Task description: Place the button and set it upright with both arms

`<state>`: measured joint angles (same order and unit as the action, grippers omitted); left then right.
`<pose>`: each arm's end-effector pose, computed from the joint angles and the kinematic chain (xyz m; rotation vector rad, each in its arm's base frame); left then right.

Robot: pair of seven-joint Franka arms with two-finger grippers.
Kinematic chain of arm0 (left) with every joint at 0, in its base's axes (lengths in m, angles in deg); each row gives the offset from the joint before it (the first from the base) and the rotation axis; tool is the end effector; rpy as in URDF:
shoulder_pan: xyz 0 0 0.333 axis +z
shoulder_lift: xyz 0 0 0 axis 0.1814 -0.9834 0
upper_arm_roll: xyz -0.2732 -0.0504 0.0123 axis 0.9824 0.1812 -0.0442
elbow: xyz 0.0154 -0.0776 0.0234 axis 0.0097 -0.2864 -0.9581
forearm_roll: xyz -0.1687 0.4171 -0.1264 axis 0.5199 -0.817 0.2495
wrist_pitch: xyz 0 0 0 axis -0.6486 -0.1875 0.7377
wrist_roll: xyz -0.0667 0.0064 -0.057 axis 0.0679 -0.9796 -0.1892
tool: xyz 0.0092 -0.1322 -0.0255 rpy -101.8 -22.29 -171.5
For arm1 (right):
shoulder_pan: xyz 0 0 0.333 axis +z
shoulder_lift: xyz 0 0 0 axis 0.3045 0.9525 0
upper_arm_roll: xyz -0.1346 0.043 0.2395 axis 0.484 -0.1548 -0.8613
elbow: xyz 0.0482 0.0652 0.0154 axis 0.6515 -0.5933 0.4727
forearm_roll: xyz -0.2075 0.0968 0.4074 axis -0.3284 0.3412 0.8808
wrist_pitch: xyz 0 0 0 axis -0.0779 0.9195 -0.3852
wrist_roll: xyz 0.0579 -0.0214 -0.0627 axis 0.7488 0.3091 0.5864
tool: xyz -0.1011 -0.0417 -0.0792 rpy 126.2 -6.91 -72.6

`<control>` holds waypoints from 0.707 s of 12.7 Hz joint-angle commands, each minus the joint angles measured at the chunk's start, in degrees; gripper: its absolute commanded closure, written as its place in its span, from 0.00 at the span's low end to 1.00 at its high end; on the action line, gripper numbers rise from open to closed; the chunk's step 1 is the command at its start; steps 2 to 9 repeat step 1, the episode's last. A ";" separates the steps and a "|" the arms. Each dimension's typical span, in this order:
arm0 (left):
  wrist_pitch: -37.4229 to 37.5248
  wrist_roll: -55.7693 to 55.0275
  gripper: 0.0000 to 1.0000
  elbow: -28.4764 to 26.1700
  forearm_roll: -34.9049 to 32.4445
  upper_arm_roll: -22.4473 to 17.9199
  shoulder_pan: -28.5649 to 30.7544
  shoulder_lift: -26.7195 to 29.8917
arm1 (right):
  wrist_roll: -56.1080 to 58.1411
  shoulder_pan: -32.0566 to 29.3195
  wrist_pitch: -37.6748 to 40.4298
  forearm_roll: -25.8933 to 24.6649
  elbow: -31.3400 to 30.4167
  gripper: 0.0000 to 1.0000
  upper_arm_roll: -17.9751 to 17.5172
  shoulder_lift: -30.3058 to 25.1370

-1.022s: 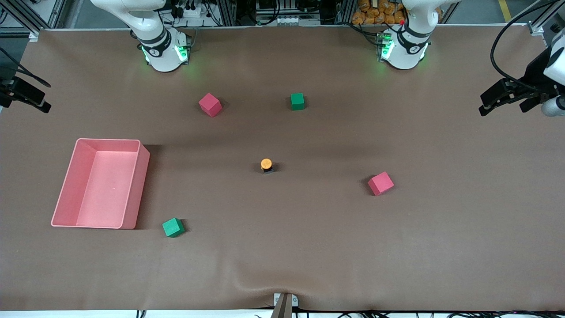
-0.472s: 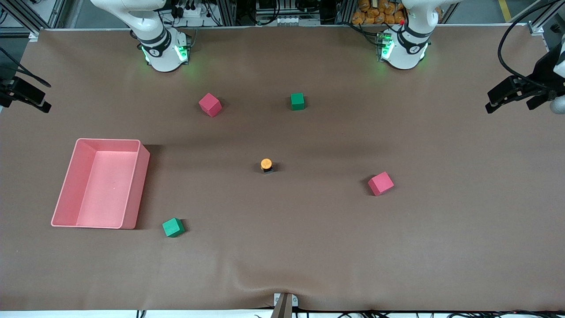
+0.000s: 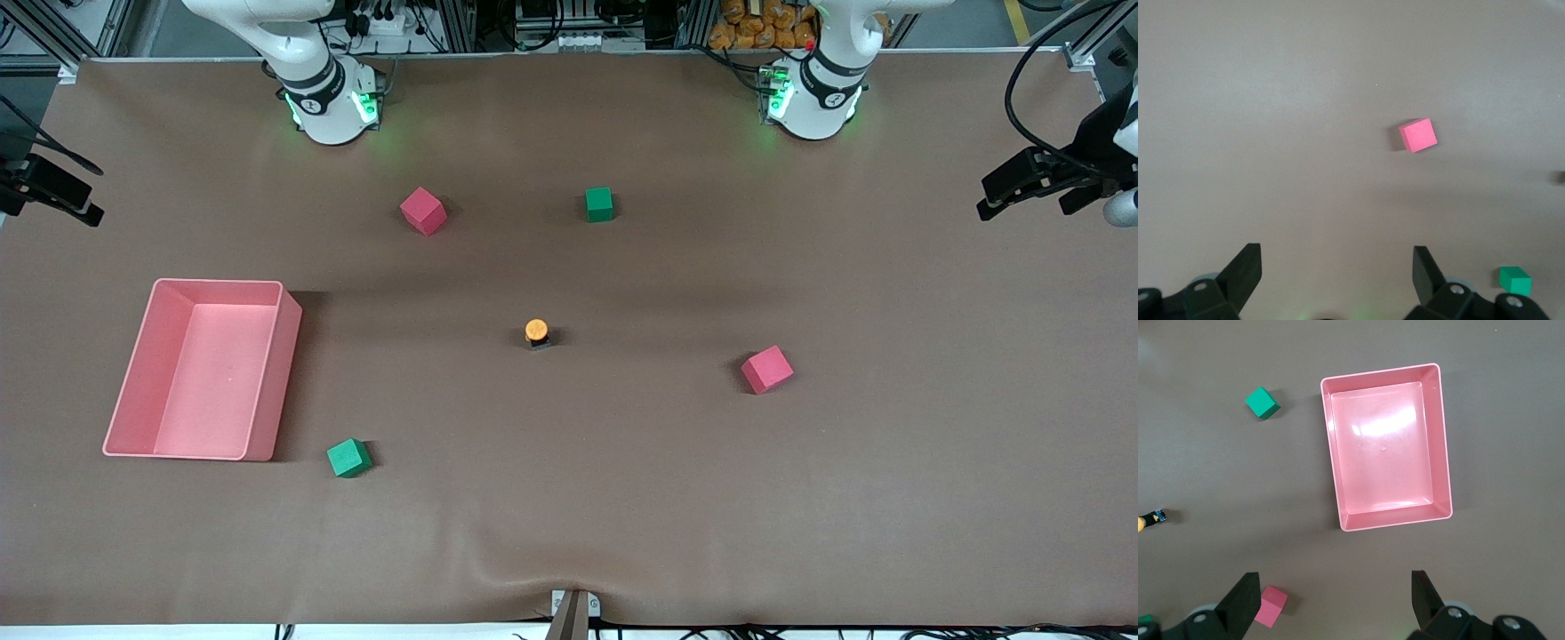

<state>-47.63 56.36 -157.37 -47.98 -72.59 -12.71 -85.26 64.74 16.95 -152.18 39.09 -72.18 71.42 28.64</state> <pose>0.6109 -0.0362 0.5952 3.1269 0.1202 -0.0064 0.6094 -0.0395 0.6066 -3.1265 0.2487 0.0002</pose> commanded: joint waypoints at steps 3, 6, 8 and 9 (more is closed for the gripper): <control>2.18 0.64 0.00 0.69 -0.77 1.61 0.76 -0.10 | 0.66 -0.36 0.16 -0.29 -0.75 0.00 -0.21 -0.91; 2.18 0.64 0.00 0.69 -0.77 1.61 0.76 -0.10 | 0.66 -0.36 0.16 -0.29 -0.75 0.00 -0.21 -0.91; 2.18 0.64 0.00 0.69 -0.77 1.61 0.76 -0.10 | 0.66 -0.36 0.16 -0.29 -0.75 0.00 -0.21 -0.91; 2.18 0.64 0.00 0.69 -0.77 1.61 0.76 -0.10 | 0.66 -0.36 0.16 -0.29 -0.75 0.00 -0.21 -0.91</control>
